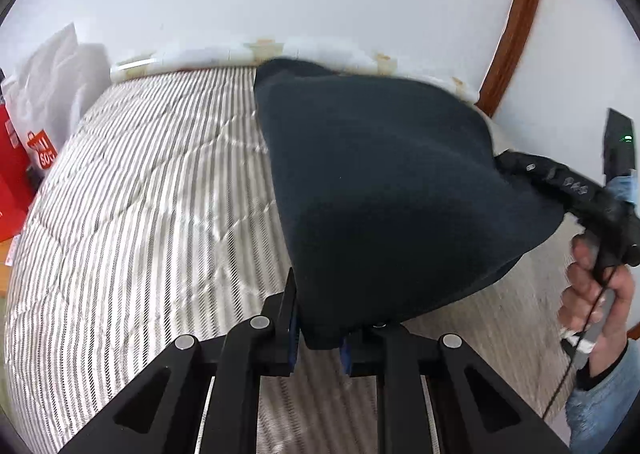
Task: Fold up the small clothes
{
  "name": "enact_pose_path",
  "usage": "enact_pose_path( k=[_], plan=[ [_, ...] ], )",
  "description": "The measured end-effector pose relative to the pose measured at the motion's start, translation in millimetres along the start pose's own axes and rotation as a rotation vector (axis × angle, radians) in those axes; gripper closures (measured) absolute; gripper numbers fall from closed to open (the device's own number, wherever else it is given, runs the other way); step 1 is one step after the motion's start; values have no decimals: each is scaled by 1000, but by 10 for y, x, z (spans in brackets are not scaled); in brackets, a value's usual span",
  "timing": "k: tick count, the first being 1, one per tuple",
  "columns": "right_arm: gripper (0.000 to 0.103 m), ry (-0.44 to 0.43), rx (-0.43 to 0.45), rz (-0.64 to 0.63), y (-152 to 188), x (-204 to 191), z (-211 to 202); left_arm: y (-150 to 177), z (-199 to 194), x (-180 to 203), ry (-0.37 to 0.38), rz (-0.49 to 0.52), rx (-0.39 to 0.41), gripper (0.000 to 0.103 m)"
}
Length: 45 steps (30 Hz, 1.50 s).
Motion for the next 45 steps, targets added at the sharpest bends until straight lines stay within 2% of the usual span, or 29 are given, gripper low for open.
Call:
enact_pose_path(
  k=[1,3,5,7,9,10,12,13,15,16,18,19,21,22,24,27,30,33,35,38,42,45],
  plan=[
    [88,7,13,-4,27,36,-77,31,39,-18,3,0,-5,88],
    [92,60,42,-12,100,210,-226,119,-4,-21,-12,11,-3,88],
    [99,106,22,-1,179,371,-287,121,-17,4,-32,22,7,88],
    [99,132,-22,20,249,522,-321,122,7,45,-35,15,9,88],
    [98,135,3,18,257,553,-495,112,27,57,-27,10,4,87],
    [94,130,13,10,237,532,-544,135,23,54,-22,9,-4,86],
    [94,103,34,-14,181,400,-649,90,60,19,-7,3,-16,85],
    [90,71,33,-25,155,316,-673,86,57,7,0,1,-21,85],
    [69,16,23,-39,121,171,-661,145,-22,-9,14,1,-24,84],
    [54,-5,21,-42,104,108,-633,187,-80,-13,29,1,-18,81],
    [51,-23,16,-55,101,5,-534,256,-192,-21,51,6,-1,74],
    [52,-19,6,-62,101,-29,-467,280,-244,-26,52,8,13,63],
    [70,-6,-23,-74,136,-62,-310,304,-364,-44,29,14,48,53],
    [93,15,-39,-83,169,-54,-257,301,-409,-48,27,16,63,53],
    [98,62,-39,-95,245,17,-169,249,-506,-35,46,24,95,53],
    [99,74,-47,-113,344,72,-191,91,-516,5,40,36,119,52],
    [98,98,-63,-146,332,49,-268,-72,-293,35,26,25,88,51],
    [95,103,-76,-157,212,-6,-345,-68,-29,69,30,12,28,51],
    [83,103,-86,-164,111,-34,-349,-13,88,83,28,25,1,50],
    [64,106,-90,-198,-94,-134,-258,-20,15,69,41,40,-3,49],
    [64,52,-122,-167,-318,-233,5,-172,-160,-33,29,24,48,47],
    [66,32,-190,-93,-428,-240,330,-278,-126,-113,32,13,48,46]
  ],
)
Point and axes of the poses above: each gripper's, at about its wrist camera, not at the fingertips, and z roughly the way its jaws point, x to its right, y to its underside, the point moved 4 cm from there along z, roughly the way its jaws point, and after that the axes turned 6 degrees about -x, right-handed, at the moved point
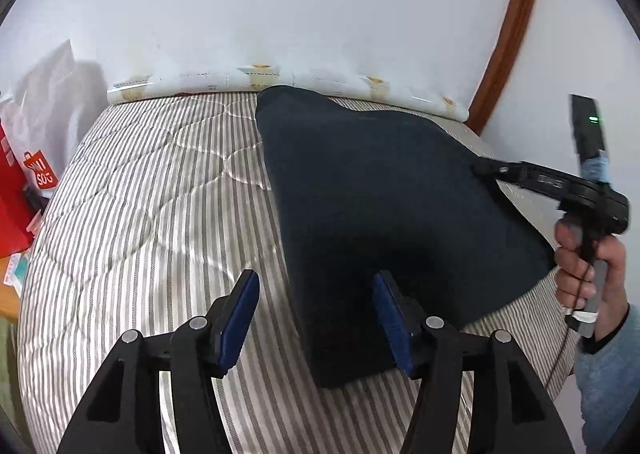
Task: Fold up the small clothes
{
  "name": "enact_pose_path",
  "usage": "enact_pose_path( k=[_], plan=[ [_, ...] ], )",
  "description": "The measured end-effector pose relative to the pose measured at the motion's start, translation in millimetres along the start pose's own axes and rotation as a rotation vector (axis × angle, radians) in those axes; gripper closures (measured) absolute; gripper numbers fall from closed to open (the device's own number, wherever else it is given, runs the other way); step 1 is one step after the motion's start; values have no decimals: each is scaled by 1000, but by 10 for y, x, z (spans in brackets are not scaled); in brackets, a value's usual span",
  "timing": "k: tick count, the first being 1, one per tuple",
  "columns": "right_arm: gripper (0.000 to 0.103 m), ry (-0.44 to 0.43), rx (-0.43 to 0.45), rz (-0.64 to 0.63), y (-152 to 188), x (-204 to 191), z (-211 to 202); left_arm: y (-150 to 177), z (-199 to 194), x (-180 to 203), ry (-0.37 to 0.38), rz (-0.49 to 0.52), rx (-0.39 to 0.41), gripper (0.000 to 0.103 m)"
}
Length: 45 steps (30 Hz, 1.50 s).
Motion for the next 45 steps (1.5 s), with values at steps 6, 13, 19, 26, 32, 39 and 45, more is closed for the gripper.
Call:
enact_pose_path(
  k=[6,13,19,26,32,39,45],
  plan=[
    [99,-46,105,-25,-55,108,-163,-25,209,-55,46,1,-25,42],
    [98,64,23,-11,20,301,-84,-55,165,11,37,43,-6,42],
    [72,54,33,-43,-259,221,-142,-221,97,-105,-12,17,14,42],
    [64,35,-69,-29,-685,109,452,-480,201,-236,-5,-27,-16,42],
    [93,-92,-158,22,-876,117,907,-573,419,-177,-19,17,-28,41],
    [94,-112,-65,48,-969,276,864,-598,476,-147,-6,22,-31,40],
    [77,-70,-41,66,-888,342,533,-543,389,-141,-20,33,-28,41]
  ],
)
Point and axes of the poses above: each gripper's, at about its wrist camera, not at the fingertips, and z roughly the way its jaws point, x to its right, y to its underside, the point moved 4 cm from there along z, roughly the way its jaws point, and after that the axes turned 6 degrees about -x, right-handed, at the moved point
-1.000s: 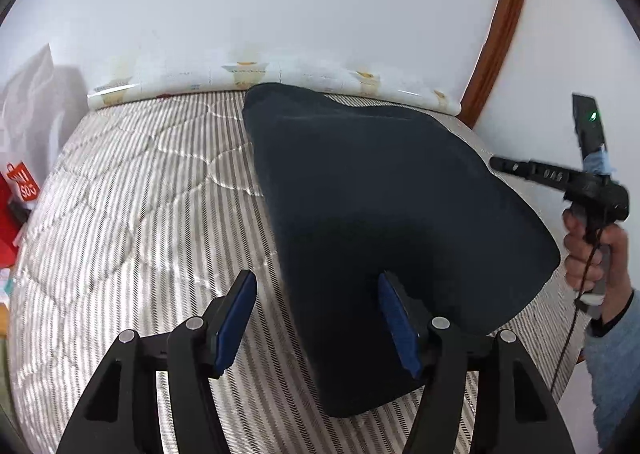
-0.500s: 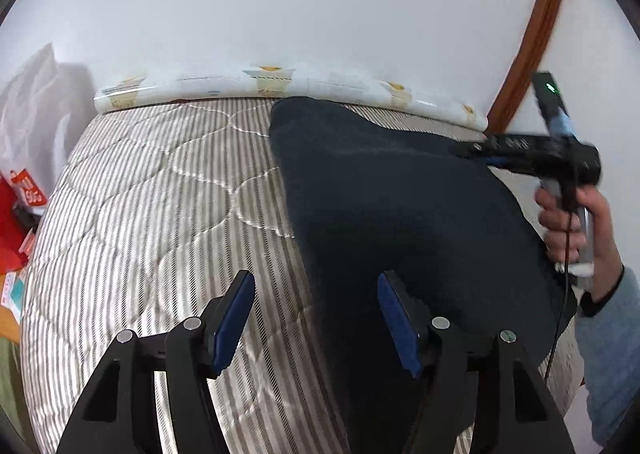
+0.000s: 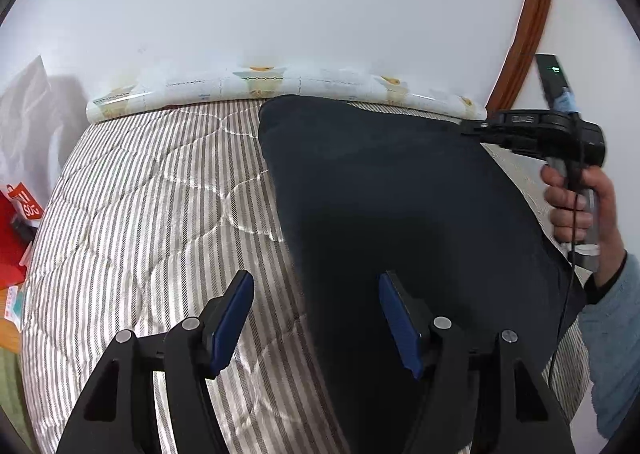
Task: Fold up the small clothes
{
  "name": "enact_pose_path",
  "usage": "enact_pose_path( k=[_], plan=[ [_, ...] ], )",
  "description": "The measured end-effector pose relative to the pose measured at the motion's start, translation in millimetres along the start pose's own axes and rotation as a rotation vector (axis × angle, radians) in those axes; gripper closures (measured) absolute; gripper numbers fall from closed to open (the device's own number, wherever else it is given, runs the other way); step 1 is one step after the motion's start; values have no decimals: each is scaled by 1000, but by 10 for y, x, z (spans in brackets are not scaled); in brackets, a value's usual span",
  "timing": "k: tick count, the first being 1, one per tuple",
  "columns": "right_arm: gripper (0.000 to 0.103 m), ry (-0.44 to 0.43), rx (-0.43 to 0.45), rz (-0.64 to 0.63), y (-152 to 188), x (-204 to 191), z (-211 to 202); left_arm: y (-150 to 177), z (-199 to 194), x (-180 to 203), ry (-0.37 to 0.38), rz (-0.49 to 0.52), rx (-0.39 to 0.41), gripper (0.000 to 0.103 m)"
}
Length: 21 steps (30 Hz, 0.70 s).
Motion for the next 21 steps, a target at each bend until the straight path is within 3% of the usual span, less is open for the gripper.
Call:
enact_pose_path(
  k=[7,14,15,16,17,21],
  plan=[
    [59,25,-11,-96,632,-4,-567,203,-168,45,13,4,6,41],
    [60,-14,-60,-88,1185,-1,-585,453,-243,113,9,-14,9,40],
    [61,-20,-78,-73,1232,23,-529,464,-249,121,5,-17,10,40],
    [71,-32,-82,-64,1256,36,-501,473,-257,131,-1,-21,11,40],
    [95,-50,-71,-58,1273,46,-495,477,-266,138,-5,-24,12,40],
    [98,-107,73,-54,1290,103,-734,487,-287,176,-16,-36,15,40]
  ],
)
Point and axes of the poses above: each gripper's, at about its wrist camera, not at the fingertips, and z roughly the way its jaws point, x to its right, y to its underside, the point moved 4 cm from there along z, roughly the way its jaws point, and after that the axes turned 6 degrees about -x, right-handed, at the moved point
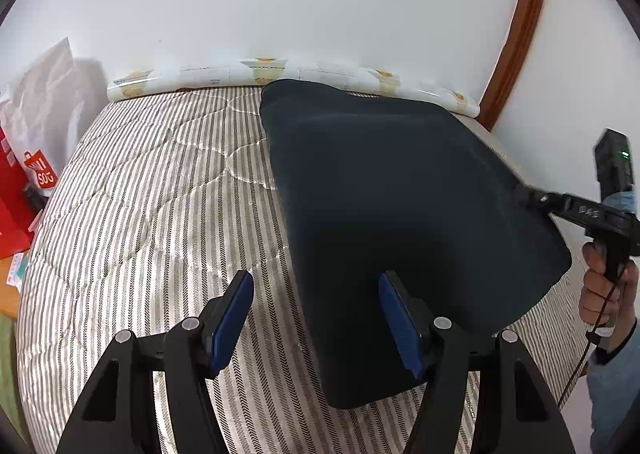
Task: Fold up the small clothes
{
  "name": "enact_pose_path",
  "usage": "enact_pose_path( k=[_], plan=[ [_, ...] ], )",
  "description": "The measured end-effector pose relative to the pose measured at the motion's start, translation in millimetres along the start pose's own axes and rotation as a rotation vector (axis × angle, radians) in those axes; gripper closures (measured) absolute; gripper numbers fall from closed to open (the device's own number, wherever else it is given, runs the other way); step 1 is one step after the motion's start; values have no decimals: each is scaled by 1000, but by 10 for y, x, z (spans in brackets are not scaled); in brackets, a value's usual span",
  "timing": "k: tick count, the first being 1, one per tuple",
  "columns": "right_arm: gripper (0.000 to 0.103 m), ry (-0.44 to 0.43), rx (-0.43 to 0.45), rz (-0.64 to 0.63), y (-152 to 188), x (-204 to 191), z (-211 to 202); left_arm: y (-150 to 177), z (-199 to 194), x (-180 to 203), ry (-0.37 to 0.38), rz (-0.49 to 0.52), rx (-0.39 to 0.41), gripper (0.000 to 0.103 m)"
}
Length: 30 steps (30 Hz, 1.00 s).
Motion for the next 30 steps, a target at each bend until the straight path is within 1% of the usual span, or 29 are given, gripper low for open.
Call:
enact_pose_path(
  k=[2,4,6,7,9,10,12,14,16,19,22,25,30],
  plan=[
    [98,3,-1,27,36,36,6,7,-13,13,1,-11,-4,40],
    [98,47,-19,14,67,20,57,16,-14,38,-5,-5,-5,40],
    [98,82,-11,-8,91,-23,42,28,-20,47,-16,-6,-6,40],
    [97,109,-9,-15,100,-37,28,43,-29,59,-15,-4,-9,40],
    [97,206,-6,-37,138,-88,-39,76,-42,65,-26,-2,-13,40],
    [93,226,0,-46,143,-98,-89,90,-45,67,-32,-2,-13,40],
    [93,265,39,-81,191,-231,-229,140,-60,63,-33,-5,-16,40],
    [81,279,64,-111,239,-342,-317,204,-66,64,-28,-12,-25,40],
    [73,282,74,-153,337,-471,-361,251,-78,65,-28,-16,-29,40],
    [73,338,64,-171,510,-492,-339,324,-113,75,-40,-20,-38,40],
    [73,391,50,-123,643,-356,-309,398,-139,71,-38,-37,-35,40],
    [73,388,49,-76,704,-291,-344,451,-129,80,-32,-53,-41,40],
    [73,422,56,-65,743,-344,-442,500,-140,136,-24,-48,-45,40]
  ],
)
Point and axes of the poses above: each gripper's, at about its wrist camera, not at the fingertips, and z roughly the way its jaws point, x to its right, y to its underside, the point moved 4 cm from there along z, roughly the way its jaws point, and after that the axes turned 6 degrees about -x, right-handed, at the moved point
